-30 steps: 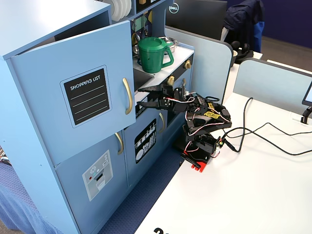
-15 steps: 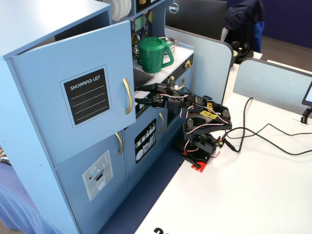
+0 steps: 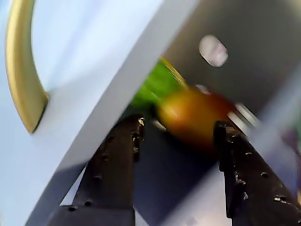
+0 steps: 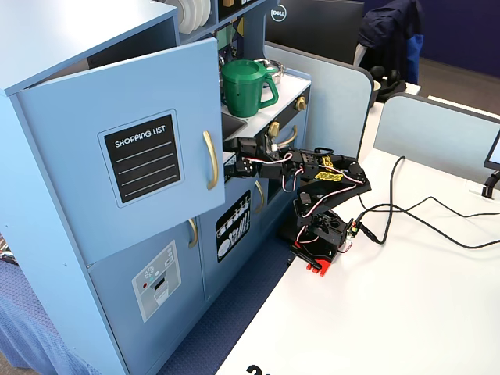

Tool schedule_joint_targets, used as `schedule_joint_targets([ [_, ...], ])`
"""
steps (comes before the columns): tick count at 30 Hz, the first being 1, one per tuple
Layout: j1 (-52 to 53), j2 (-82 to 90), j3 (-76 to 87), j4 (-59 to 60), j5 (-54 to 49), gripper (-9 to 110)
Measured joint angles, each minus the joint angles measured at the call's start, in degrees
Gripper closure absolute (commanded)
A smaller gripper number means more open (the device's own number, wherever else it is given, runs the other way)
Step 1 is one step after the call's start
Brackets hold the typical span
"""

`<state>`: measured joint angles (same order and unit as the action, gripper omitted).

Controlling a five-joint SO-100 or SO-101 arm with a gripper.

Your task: Open the left cabinet door

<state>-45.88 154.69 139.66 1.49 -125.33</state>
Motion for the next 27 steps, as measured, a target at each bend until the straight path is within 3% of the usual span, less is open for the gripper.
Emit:
schedule_joint_targets([
  [27, -23.29, -8.35, 0.00, -12.39, -10.90, 89],
])
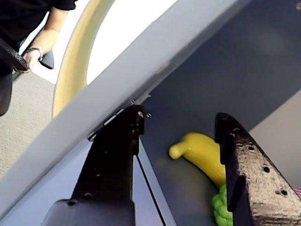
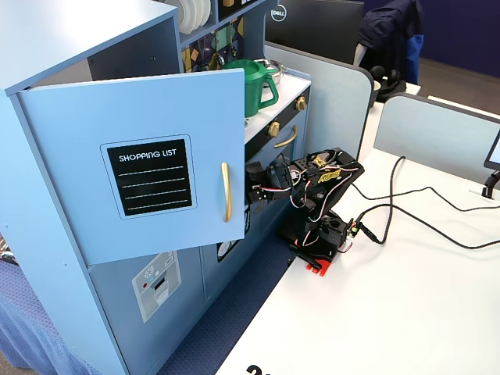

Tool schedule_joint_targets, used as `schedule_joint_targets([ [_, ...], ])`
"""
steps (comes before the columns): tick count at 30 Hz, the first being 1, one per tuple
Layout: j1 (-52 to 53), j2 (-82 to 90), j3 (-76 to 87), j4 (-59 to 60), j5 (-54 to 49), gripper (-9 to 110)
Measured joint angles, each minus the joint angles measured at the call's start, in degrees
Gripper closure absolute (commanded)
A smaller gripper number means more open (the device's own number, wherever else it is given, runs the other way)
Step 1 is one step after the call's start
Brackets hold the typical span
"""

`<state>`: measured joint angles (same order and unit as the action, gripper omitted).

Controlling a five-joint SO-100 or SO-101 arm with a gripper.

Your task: Open the left cabinet door

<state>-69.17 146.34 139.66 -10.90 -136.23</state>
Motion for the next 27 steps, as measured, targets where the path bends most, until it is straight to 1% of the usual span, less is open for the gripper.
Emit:
schedule_joint_targets([
  [5, 2.20, 0.62, 0.00, 0.00, 0.97, 89],
  [8, 7.91, 3.08, 0.26, 2.11, 3.78, 90],
  [17, 35.60, 13.10, 5.98, 16.00, 16.08, 90],
  [22, 50.27, 14.33, 6.15, 28.92, 23.20, 90],
  [27, 63.98, 13.01, 8.61, 42.19, 27.77, 90],
])
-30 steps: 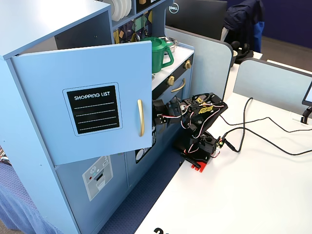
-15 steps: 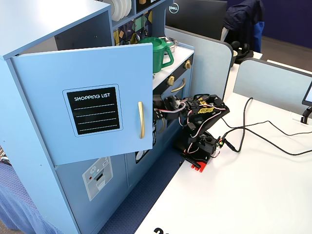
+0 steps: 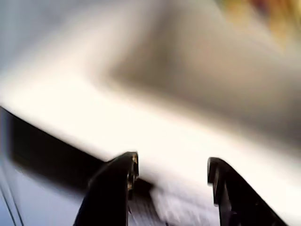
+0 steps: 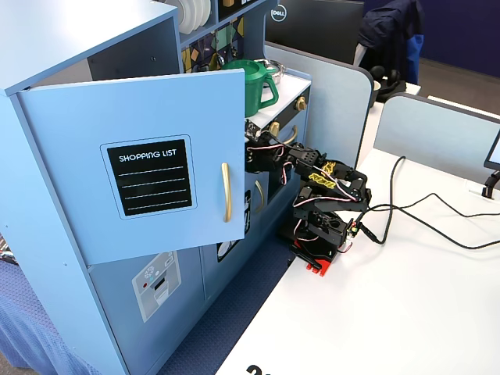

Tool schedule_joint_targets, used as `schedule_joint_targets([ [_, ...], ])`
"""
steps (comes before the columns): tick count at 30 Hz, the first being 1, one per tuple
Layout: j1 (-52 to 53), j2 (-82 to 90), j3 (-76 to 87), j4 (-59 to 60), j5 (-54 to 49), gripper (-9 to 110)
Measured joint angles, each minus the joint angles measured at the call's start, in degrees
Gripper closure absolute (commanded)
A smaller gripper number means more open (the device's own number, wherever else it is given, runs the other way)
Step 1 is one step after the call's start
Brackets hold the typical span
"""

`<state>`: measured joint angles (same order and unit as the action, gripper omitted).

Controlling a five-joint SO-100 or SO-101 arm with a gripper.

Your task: Open the left cabinet door

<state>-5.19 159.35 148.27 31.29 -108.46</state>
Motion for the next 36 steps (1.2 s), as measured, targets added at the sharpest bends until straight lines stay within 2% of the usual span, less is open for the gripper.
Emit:
schedule_joint_targets([
  [4, 6.68, 0.53, 6.24, 7.91, 2.99, 90],
  [11, 11.87, 3.78, 17.31, 18.28, 8.88, 90],
  [21, 12.48, 11.16, 23.55, 32.96, 17.58, 91],
  [27, 12.48, 18.81, 23.29, 44.56, 17.75, 92],
  [36, 11.51, 22.68, 23.20, 46.14, 16.61, 93],
])
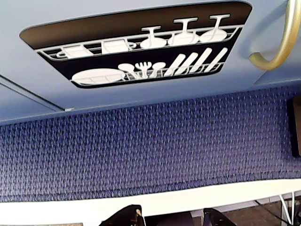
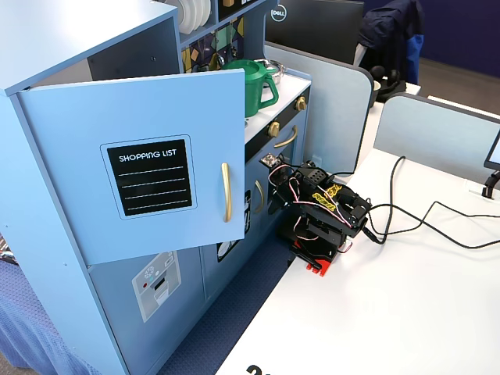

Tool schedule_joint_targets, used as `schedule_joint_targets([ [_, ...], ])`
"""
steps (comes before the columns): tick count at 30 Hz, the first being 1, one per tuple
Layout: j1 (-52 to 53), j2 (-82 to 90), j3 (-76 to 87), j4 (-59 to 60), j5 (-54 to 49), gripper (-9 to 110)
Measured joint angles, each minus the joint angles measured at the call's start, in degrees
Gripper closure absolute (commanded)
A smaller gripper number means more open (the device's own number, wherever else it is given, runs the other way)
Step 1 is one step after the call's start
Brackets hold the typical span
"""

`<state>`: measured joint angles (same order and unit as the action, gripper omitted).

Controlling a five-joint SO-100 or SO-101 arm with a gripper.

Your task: Open the left cabinet door

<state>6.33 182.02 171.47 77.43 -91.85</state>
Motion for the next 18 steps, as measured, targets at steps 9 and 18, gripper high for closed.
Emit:
schedule_joint_targets([
  [9, -5.27, 0.00, 0.00, 0.44, -2.20, 101],
  [18, -5.71, 0.00, 0.00, 0.44, -1.05, 101],
])
